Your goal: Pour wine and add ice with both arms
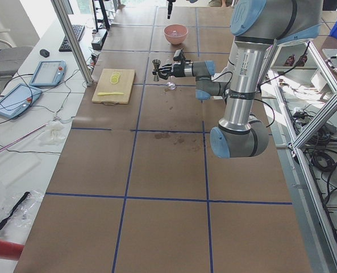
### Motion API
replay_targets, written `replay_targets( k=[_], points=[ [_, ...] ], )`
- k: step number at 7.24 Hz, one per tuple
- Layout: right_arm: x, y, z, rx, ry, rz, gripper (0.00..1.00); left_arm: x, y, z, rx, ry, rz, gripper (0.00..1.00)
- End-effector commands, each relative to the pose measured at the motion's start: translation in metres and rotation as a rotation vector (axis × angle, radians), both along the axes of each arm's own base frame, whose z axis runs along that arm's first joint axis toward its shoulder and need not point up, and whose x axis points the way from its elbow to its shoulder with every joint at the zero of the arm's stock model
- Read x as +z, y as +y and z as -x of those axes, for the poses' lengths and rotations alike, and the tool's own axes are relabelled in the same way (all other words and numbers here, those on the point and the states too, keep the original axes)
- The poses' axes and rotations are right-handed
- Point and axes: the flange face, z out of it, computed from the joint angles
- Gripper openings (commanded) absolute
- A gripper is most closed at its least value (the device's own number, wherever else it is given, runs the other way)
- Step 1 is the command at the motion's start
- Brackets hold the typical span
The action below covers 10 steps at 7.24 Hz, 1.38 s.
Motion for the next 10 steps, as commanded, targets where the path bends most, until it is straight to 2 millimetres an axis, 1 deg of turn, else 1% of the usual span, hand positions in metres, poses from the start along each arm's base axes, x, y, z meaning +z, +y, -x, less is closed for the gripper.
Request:
replay_targets(
  k=[1, 2, 4, 5, 6, 7, 10],
  points=[
    [0.006, 0.022, 0.003, -0.029, -0.001, -0.027, 1.0, -0.024, 0.018, -0.022, 0.046, -0.08, -0.025, 0.0],
    [0.007, 0.025, 0.002, -0.032, -0.004, -0.034, 1.0, -0.04, 0.025, -0.035, 0.065, -0.146, -0.034, 0.0],
    [0.008, 0.026, 0.004, -0.039, -0.003, -0.037, 1.0, -0.053, 0.036, -0.06, 0.094, -0.257, -0.015, 0.0],
    [0.007, 0.026, 0.005, -0.041, -0.004, -0.039, 1.0, -0.057, 0.039, -0.066, 0.103, -0.34, -0.032, 0.0],
    [0.007, 0.026, 0.005, -0.042, -0.004, -0.039, 1.0, -0.056, 0.04, -0.068, 0.1, -0.414, -0.057, 0.0],
    [0.006, 0.025, 0.007, -0.043, -0.006, -0.04, 1.0, -0.06, 0.041, -0.064, 0.082, -0.517, -0.096, 0.0],
    [0.005, 0.024, 0.009, -0.046, -0.007, -0.042, 1.0, -0.064, 0.042, -0.07, 0.055, -0.761, -0.172, 0.0]
  ],
)
